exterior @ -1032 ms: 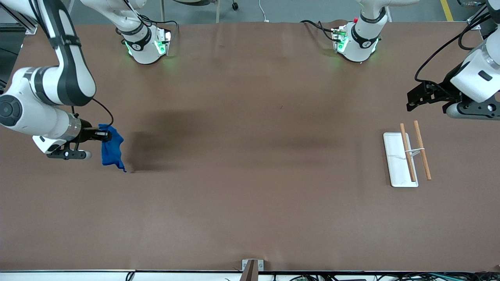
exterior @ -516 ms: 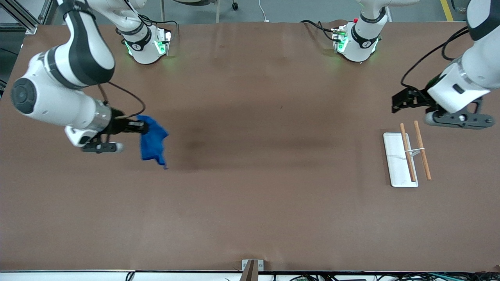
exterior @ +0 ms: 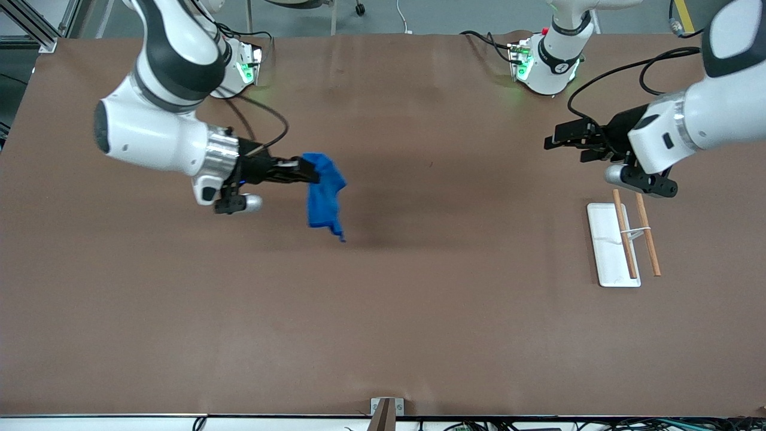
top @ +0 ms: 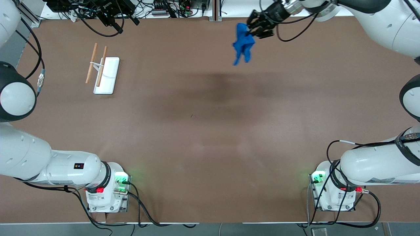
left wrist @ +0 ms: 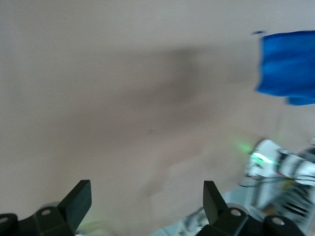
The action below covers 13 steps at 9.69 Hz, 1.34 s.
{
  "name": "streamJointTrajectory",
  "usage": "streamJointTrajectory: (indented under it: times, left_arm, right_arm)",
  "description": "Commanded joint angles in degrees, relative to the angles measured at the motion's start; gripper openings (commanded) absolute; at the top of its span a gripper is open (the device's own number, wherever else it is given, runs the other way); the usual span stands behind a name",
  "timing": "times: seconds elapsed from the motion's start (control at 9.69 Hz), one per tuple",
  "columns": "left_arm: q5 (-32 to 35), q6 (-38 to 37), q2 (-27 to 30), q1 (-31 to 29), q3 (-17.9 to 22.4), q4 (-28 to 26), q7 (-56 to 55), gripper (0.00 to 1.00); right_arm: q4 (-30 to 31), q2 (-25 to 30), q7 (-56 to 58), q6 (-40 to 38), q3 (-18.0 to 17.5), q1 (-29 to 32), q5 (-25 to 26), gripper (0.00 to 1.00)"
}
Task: Right arm passes towel to left arm to hang
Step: 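Carry the towel toward the left gripper while the left gripper approaches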
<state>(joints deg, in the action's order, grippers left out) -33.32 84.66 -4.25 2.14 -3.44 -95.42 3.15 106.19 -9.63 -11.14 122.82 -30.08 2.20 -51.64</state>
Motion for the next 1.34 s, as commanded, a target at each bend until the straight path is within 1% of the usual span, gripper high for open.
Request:
streamJointTrajectory:
  times: [0.0, 0.1, 0.21, 0.31, 0.41, 0.62, 0.72, 0.83, 0.93, 1.03, 1.13, 1.24]
  left_arm:
    - [-7.95, -0.29, 3.1, -0.48, 1.59, -9.23, 3.7, 1.0]
    - [-13.12, -0.29, 3.29, -0.65, 1.68, -11.7, 4.57, 1.0]
    - [-17.78, -0.2, 3.46, -0.74, 1.94, -14.77, 7.45, 1.0]
    - [-21.74, -0.2, 3.81, -0.65, 2.82, -18.71, 11.22, 1.0]
    - [-26.13, 0.67, 5.03, -0.65, 3.17, -23.19, 15.0, 1.0]
    - [-34.05, 5.92, 5.92, -0.3, 3.09, -29.1, 20.47, 0.99]
    - [-36.44, 8.39, 6.71, -0.04, 2.74, -31.73, 21.97, 0.97]
    - [-40.99, 10.24, 8.37, 0.05, 2.3, -35.24, 23.46, 0.97]
    - [-47.38, 11.21, 9.43, 0.23, 1.43, -38.49, 25.13, 0.97]
    - [-50.93, 14.01, 10.05, 0.14, 0.2, -39.74, 25.32, 0.97]
    - [-55.49, 17.08, 10.05, 0.23, -1.9, -40.37, 25.93, 0.97]
    - [-59.62, 21.12, 9.71, 0.23, -4.88, -41.07, 27.85, 0.97]
  right_arm:
    - [0.42, -2.75, -0.29, 8.8, -7.41, 0.18, -11.42, 0.0]
    - [0.33, -3.72, 0.06, 11.28, -9.89, 0.18, -14.69, 0.0]
    - [-0.45, -5.03, 0.67, 11.74, -11.48, 0.0, -21.25, 0.0]
    - [-0.98, -5.22, 2.94, 12.27, -12.71, -0.17, -27.32, 0.0]
    - [-0.98, -5.22, 6.36, 12.19, -12.9, -0.61, -33.55, 0.0]
    - [-0.98, -5.57, 15.13, 11.92, -13.08, -2.28, -47.61, 0.0]
    - [-0.98, -6.88, 19.79, 11.75, -14.38, -2.28, -53.33, 0.0]
    - [-1.07, -7.59, 22.54, 11.66, -14.92, -2.28, -57.22, 0.0]
    - [-1.77, -8.64, 24.74, 11.57, -15.71, -2.28, -60.57, 0.0]
    - [-3.08, -10.39, 26.41, 11.57, -16.76, -2.37, -62.95, 0.0]
    - [-4.57, -12.23, 28.34, 11.57, -17.29, -3.07, -65.24, 0.0]
    - [-5.46, -13.64, 31.32, 11.57, -17.73, -3.42, -67.17, 0.0]
